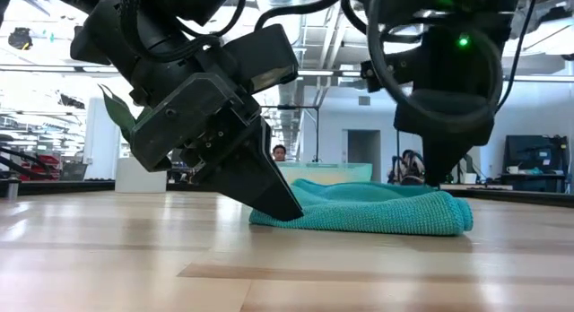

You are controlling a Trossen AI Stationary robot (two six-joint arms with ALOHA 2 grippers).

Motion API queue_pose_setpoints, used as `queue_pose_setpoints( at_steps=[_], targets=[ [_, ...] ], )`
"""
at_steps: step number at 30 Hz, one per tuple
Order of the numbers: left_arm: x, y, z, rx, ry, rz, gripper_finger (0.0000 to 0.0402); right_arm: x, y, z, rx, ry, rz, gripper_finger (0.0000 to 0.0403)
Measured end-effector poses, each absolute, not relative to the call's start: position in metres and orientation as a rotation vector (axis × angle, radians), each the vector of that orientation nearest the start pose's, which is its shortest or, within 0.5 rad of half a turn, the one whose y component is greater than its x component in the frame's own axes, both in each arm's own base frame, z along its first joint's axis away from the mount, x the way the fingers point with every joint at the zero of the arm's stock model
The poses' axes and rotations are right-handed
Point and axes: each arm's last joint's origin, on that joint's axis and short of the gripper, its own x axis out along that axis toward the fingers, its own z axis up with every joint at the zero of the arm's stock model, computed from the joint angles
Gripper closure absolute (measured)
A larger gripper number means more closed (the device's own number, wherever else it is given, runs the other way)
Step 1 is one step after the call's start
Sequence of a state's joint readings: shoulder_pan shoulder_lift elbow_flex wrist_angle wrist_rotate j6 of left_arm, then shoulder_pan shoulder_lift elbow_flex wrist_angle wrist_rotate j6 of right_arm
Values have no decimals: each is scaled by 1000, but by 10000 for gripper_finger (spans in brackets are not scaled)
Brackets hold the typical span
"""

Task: Roll microfiber towels into tight, uniform cylinder then place into a basket
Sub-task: Roll the blue microfiber cloth

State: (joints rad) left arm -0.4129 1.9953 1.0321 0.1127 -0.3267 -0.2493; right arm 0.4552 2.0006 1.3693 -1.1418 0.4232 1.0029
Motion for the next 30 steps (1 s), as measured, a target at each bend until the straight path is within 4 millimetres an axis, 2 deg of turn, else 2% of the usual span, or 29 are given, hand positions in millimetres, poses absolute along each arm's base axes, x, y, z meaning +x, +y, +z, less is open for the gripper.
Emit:
queue_pose_setpoints(
  at_steps=[4,9,13,17,21,25,30],
  targets=[
    [352,-144,106,71,794,18,295,309,139,157,21,1404,-784,249],
    [352,-145,105,82,789,30,295,300,146,159,-33,1433,-778,252],
    [351,-147,105,91,786,41,295,285,157,171,-69,1430,-776,263],
    [350,-149,105,67,782,54,295,267,174,194,-42,1319,-762,277],
    [351,-150,106,52,777,57,295,257,190,214,-10,1126,-686,286],
    [351,-150,107,49,776,57,295,260,204,221,13,960,-595,289],
    [352,-150,107,24,774,68,295,282,211,214,5,962,-433,290]
  ],
)
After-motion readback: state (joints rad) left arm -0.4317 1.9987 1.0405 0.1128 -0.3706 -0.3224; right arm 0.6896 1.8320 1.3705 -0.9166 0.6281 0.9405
